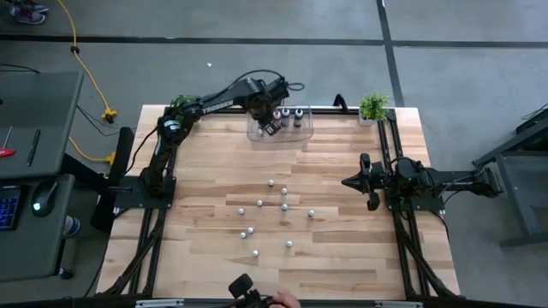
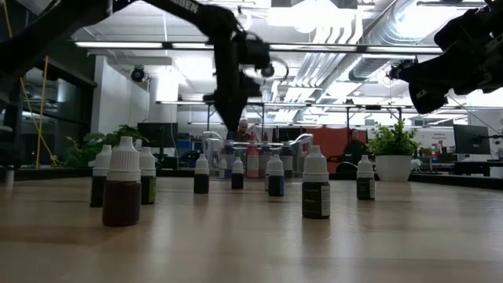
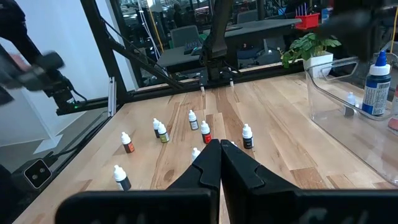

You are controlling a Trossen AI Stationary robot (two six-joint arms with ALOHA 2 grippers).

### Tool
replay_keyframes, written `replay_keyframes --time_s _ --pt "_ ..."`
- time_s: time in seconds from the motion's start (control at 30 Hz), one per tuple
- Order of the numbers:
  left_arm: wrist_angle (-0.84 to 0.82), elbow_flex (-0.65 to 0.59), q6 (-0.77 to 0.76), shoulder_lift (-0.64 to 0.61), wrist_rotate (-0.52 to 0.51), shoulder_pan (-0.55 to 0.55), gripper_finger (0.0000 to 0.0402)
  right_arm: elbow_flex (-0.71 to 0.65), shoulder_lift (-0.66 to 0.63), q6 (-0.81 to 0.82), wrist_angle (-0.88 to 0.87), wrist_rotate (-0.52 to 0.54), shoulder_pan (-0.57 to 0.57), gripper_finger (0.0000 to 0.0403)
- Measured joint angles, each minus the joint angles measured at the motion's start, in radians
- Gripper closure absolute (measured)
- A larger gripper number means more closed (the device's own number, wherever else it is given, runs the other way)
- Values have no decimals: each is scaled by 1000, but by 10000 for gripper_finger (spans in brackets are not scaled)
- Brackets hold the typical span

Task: Pick & Place food coloring
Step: Put the top small green food coloring bottle into the transparent bin

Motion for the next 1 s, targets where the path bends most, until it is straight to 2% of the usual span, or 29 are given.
replay_keyframes --time_s 0.23,0.37,0.5,0.63,0.77,1.0 --pt "-86 231 134 -1 9 -62 316 0 0 0 0 0 0 402" --pt "-141 317 206 -2 70 -114 316 0 0 0 0 0 0 402" --pt "-198 293 253 -35 169 -173 316 0 0 0 0 0 0 402" --pt "-315 293 292 -54 179 -251 316 0 0 0 0 0 0 402" --pt "-395 290 268 -52 244 -308 316 0 0 0 0 0 0 402" --pt "-386 249 168 -77 287 -384 307 0 0 0 0 0 0 402"
